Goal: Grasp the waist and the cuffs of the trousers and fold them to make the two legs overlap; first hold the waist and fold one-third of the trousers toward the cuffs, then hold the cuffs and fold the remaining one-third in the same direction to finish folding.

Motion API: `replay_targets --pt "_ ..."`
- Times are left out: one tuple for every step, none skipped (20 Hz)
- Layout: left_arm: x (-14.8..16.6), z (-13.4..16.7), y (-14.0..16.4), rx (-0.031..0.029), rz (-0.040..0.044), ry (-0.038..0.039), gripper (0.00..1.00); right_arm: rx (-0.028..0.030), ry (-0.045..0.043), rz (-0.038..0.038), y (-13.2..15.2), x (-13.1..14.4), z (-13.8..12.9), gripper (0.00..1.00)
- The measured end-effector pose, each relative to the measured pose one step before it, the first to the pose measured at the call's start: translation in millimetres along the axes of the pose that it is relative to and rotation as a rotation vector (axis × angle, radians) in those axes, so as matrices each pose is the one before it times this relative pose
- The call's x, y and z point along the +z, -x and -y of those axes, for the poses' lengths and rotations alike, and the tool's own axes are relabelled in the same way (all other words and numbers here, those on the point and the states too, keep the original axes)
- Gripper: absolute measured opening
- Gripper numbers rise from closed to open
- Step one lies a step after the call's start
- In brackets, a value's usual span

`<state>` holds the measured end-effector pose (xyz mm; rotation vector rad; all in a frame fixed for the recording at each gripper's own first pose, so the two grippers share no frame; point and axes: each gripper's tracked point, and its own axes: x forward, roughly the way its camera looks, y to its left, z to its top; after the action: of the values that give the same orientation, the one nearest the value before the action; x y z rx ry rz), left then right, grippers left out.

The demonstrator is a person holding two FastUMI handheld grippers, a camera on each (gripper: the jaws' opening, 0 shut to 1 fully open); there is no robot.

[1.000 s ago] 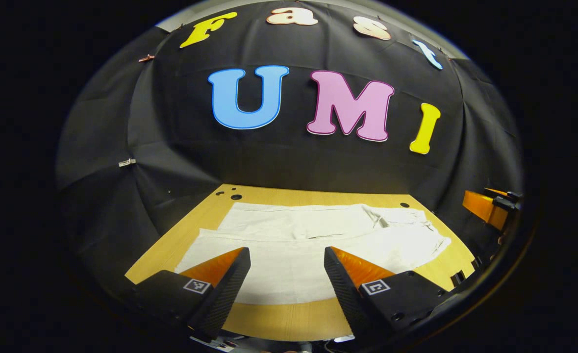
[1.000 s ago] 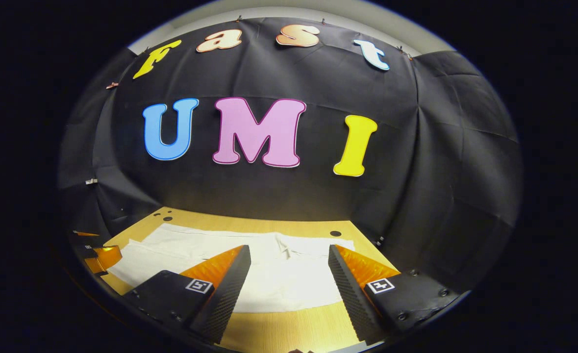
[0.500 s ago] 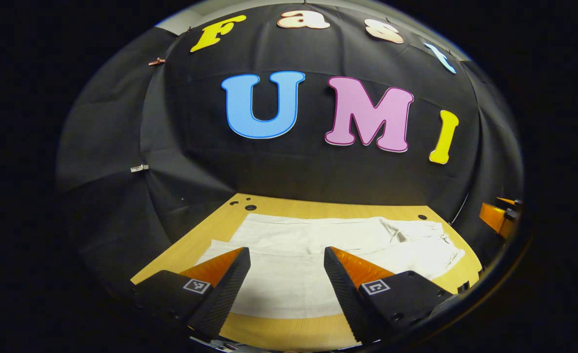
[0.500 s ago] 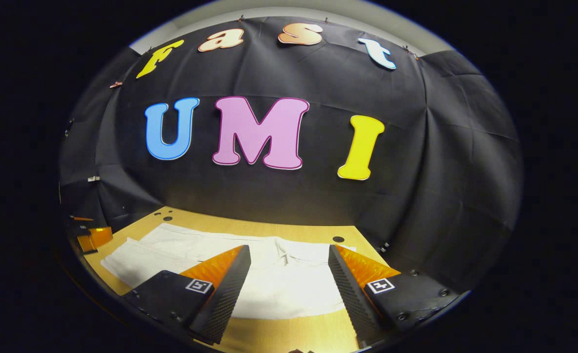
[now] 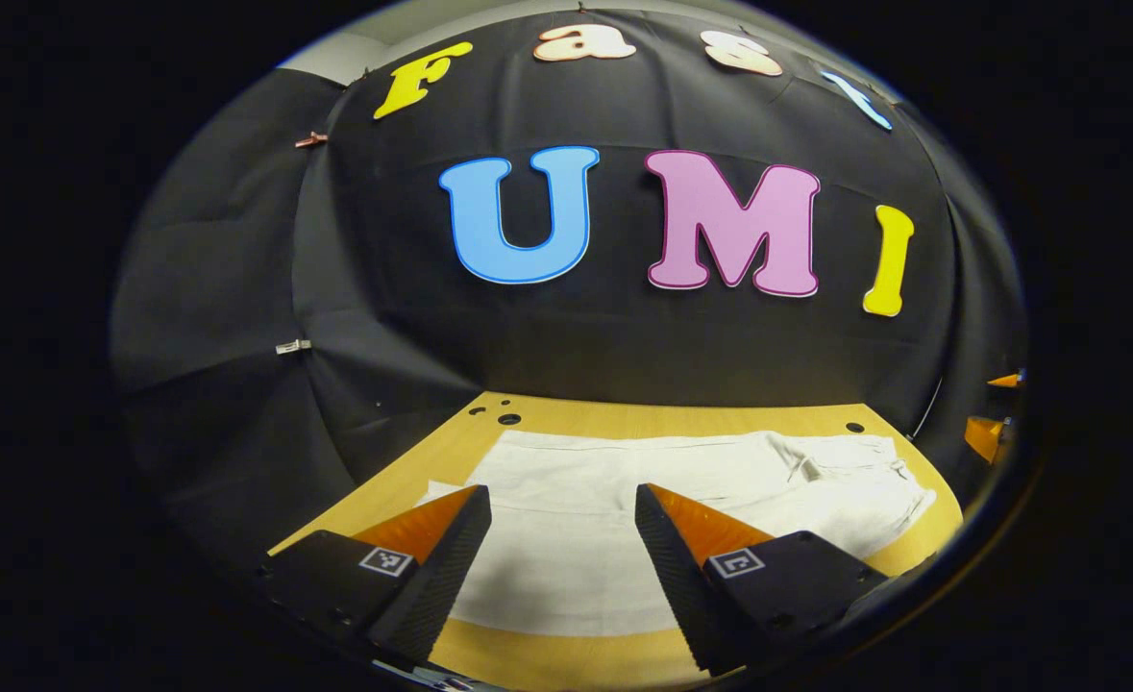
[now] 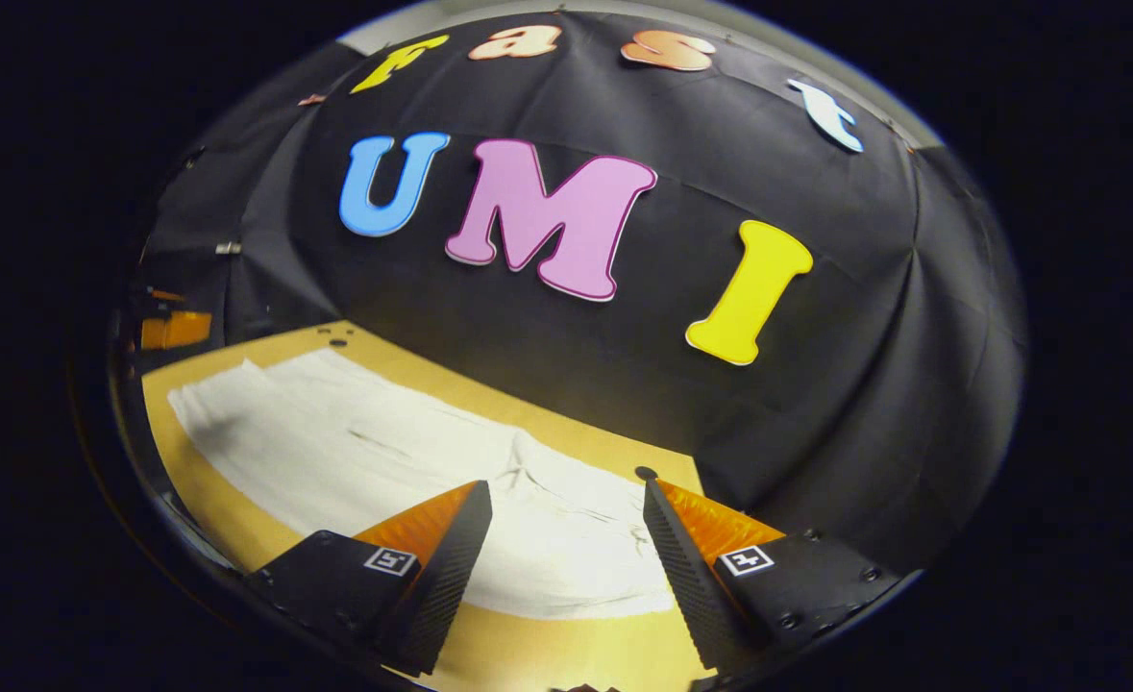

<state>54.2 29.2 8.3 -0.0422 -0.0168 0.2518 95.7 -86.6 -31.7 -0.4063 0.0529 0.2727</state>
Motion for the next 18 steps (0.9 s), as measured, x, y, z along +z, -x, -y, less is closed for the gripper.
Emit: replay_targets --pt "-7.67 2.04 -2.08 0.00595 -0.02487 0.00362 0.96 0.00516 0.06732 -0.00504 -0.51 -7.28 13.78 0.98" --pt "-6.08 2.01 1.36 0.00446 0.00032 0.00237 0.96 0.00787 0.04254 -0.00133 0.2 -5.89 9.76 0.98" --pt "-3.86 -0.15 -1.33 0.01116 -0.00836 -0.00305 0.96 0.01234 0.04226 -0.00505 -3.09 -9.64 5.47 0.98" --pt "-6.69 -0.67 -1.14 0.01334 -0.0219 -0.00201 0.96 0.01349 0.0437 -0.00903 -2.55 -10.47 4.34 0.98" --pt "-4.08 0.15 -0.79 0.00732 -0.01691 0.00636 0.96 0.01258 0.04723 -0.01016 -3.37 -9.16 2.85 0.98" --pt "-2.79 0.65 0.8 0.0031 -0.00992 0.01221 0.96 0.02021 0.05913 -0.00598 -2.12 -11.09 0.34 0.98" --pt "0.22 -1.13 0.05 0.01303 -0.00445 0.0083 0.96 0.01648 0.06294 -0.00705 -6.14 -12.13 -0.96 0.98" --pt "-2.6 -2.93 -0.4 0.01775 -0.006 0.00186 0.96 0.02598 0.05646 -0.00906 -3.45 -14.44 -3.91 0.98" --pt "-2.34 -2.05 -0.05 0.01114 -0.01306 0.00074 0.96 0.03299 0.05011 -0.0191 -4.87 -18.98 -4.06 0.98" --pt "-3.25 -2.51 0.64 0.00921 -0.01234 0.00143 0.96 0.03259 0.04862 -0.0225 -4.81 -17.44 -5.0 0.98" --pt "-0.85 -3.89 1.29 0.01229 -0.00968 0.00293 0.96 0.02718 0.03662 -0.02001 -3.86 -13.76 -4.13 0.98" --pt "-2.34 -3.95 0.67 0.01324 -0.01024 0.0049 0.96 0.02014 0.03194 -0.01566 -3.63 -12.36 -2.57 0.98" --pt "-1.81 -4.25 0.0 0.01259 -0.01126 0.0067 0.96 0.01728 0.029 -0.01371 -5.34 -12.09 -3.93 0.98" --pt "-4.14 -5.68 1.8 0.01344 -0.01311 0.00684 0.96 0.01796 0.02431 -0.01139 -4.42 -10.47 -4.86 0.98" --pt "-3.07 -5.62 0.7 0.01487 -0.01629 0.00778 0.96 0.02073 0.02438 -0.01051 -8.73 -10.31 -4.08 0.98" --pt "-5.03 -5.43 1.2 0.01448 -0.01661 0.00975 0.96 0.02087 0.03124 -0.01008 -5.83 -8.0 -5.4 0.98" --pt "-2.69 -4.57 1.36 0.0113 -0.01598 0.011 1.0 0.01937 0.03877 -0.01129 -6.23 -7.27 -4.74 0.98" --pt "-3.12 -3.71 0.29 0.0073 -0.01142 0.00862 0.96 0.01536 0.04057 -0.00823 -3.86 -5.74 -4.44 0.98"
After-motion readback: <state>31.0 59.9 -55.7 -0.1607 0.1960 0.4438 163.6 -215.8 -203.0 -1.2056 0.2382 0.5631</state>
